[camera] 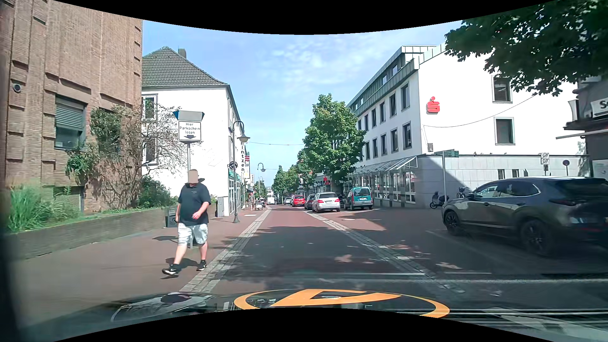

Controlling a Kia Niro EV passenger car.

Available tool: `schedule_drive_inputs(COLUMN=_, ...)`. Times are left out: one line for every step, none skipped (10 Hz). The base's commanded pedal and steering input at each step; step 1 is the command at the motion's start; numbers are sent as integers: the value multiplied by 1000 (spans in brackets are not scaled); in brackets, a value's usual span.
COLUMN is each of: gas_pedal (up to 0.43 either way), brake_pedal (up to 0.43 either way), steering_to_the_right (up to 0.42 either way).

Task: Follow the waypoints while adhering to traffic rules and regulations

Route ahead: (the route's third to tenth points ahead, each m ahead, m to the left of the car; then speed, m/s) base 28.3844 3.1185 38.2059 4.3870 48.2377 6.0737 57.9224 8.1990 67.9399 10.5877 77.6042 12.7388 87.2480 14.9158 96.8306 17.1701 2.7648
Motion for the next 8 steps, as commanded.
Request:
schedule_drive_inputs(gas_pedal=0, brake_pedal=12, steering_to_the_right=-8)
schedule_drive_inputs(gas_pedal=0, brake_pedal=12, steering_to_the_right=-8)
schedule_drive_inputs(gas_pedal=0, brake_pedal=0, steering_to_the_right=-8)
schedule_drive_inputs(gas_pedal=0, brake_pedal=0, steering_to_the_right=-8)
schedule_drive_inputs(gas_pedal=0, brake_pedal=0, steering_to_the_right=-10)
schedule_drive_inputs(gas_pedal=0, brake_pedal=0, steering_to_the_right=-13)
schedule_drive_inputs(gas_pedal=0, brake_pedal=0, steering_to_the_right=-19)
schedule_drive_inputs(gas_pedal=0, brake_pedal=0, steering_to_the_right=-28)
